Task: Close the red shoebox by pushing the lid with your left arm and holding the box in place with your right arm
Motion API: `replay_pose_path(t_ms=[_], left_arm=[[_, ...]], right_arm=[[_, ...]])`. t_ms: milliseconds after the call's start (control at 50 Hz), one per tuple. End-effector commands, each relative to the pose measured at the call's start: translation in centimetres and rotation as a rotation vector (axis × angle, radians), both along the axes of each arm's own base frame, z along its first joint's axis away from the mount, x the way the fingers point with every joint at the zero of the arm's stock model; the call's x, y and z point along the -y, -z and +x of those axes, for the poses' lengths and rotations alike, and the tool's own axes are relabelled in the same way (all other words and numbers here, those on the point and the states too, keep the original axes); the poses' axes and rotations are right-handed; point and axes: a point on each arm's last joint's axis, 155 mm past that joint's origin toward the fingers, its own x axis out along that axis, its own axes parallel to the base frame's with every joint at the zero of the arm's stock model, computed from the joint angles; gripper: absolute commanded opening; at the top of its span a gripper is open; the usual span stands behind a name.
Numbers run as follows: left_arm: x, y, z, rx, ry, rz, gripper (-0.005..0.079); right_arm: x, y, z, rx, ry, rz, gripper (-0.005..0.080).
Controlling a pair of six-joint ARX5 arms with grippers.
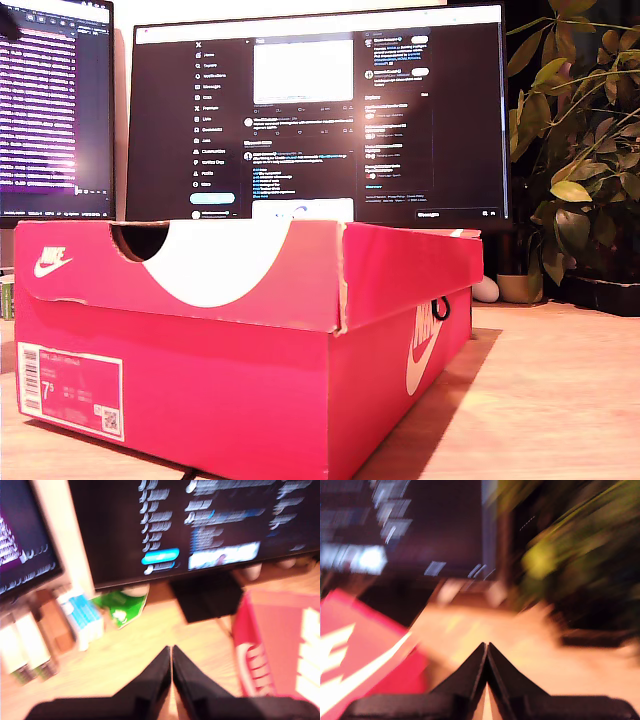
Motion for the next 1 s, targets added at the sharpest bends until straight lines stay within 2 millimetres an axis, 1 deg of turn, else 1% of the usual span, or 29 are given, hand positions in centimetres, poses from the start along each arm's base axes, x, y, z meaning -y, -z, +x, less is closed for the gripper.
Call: replay_pose_path(t_ms=[0, 60, 160, 260, 340, 460, 600, 720, 900, 980], left_arm=[[0.5, 1.3, -0.1, -0.025, 0.018, -0.011, -0.0019], [0.6, 1.7, 0.0, -0.029, 0.018, -0.015, -0.0019], [1.0, 2.7, -0.2, -0.026, 0.026, -0.023, -0.0019], [1.7, 4.5, -0.9, -0.033, 0.035, -0.035, -0.0019], [1.6, 6.0, -1.3, -0.034, 0.012, -0.050, -0.0019], [1.4, 7.1, -2.0, -0.014, -0.005, -0.050, -0.0019], [1.1, 7.0, -2.5, 0.039, -0.020, -0.051, -0.0019], [1.0, 6.7, -3.0, 0.080, -0.032, -0.064, -0.0019], [0.4, 7.2, -3.8, 0.140, -0.065, -0.065, -0.0019], [0.2, 7.5, -4.1, 0.164, -0.082, -0.066, -0.0019]], right_arm=[[-0.2, 1.9, -0.4, -0.024, -0.015, 0.009, -0.0012], [-0.5, 2.1, -0.8, -0.014, -0.032, 0.013, -0.0012], [-0.3, 2.8, -1.2, -0.019, -0.022, 0.014, -0.0012], [0.8, 3.0, -1.6, -0.016, 0.038, 0.007, -0.0012], [1.7, 3.3, -2.0, -0.016, 0.091, 0.014, -0.0012], [2.6, 4.4, -2.7, -0.035, 0.142, 0.020, -0.0012], [2.8, 4.1, -3.4, 0.008, 0.154, 0.036, -0.0012], [2.9, 4.6, -4.0, 0.040, 0.163, 0.077, -0.0012], [2.9, 4.5, -5.0, 0.116, 0.164, 0.069, -0.0012], [2.9, 5.1, -5.4, 0.120, 0.164, 0.065, -0.0012]])
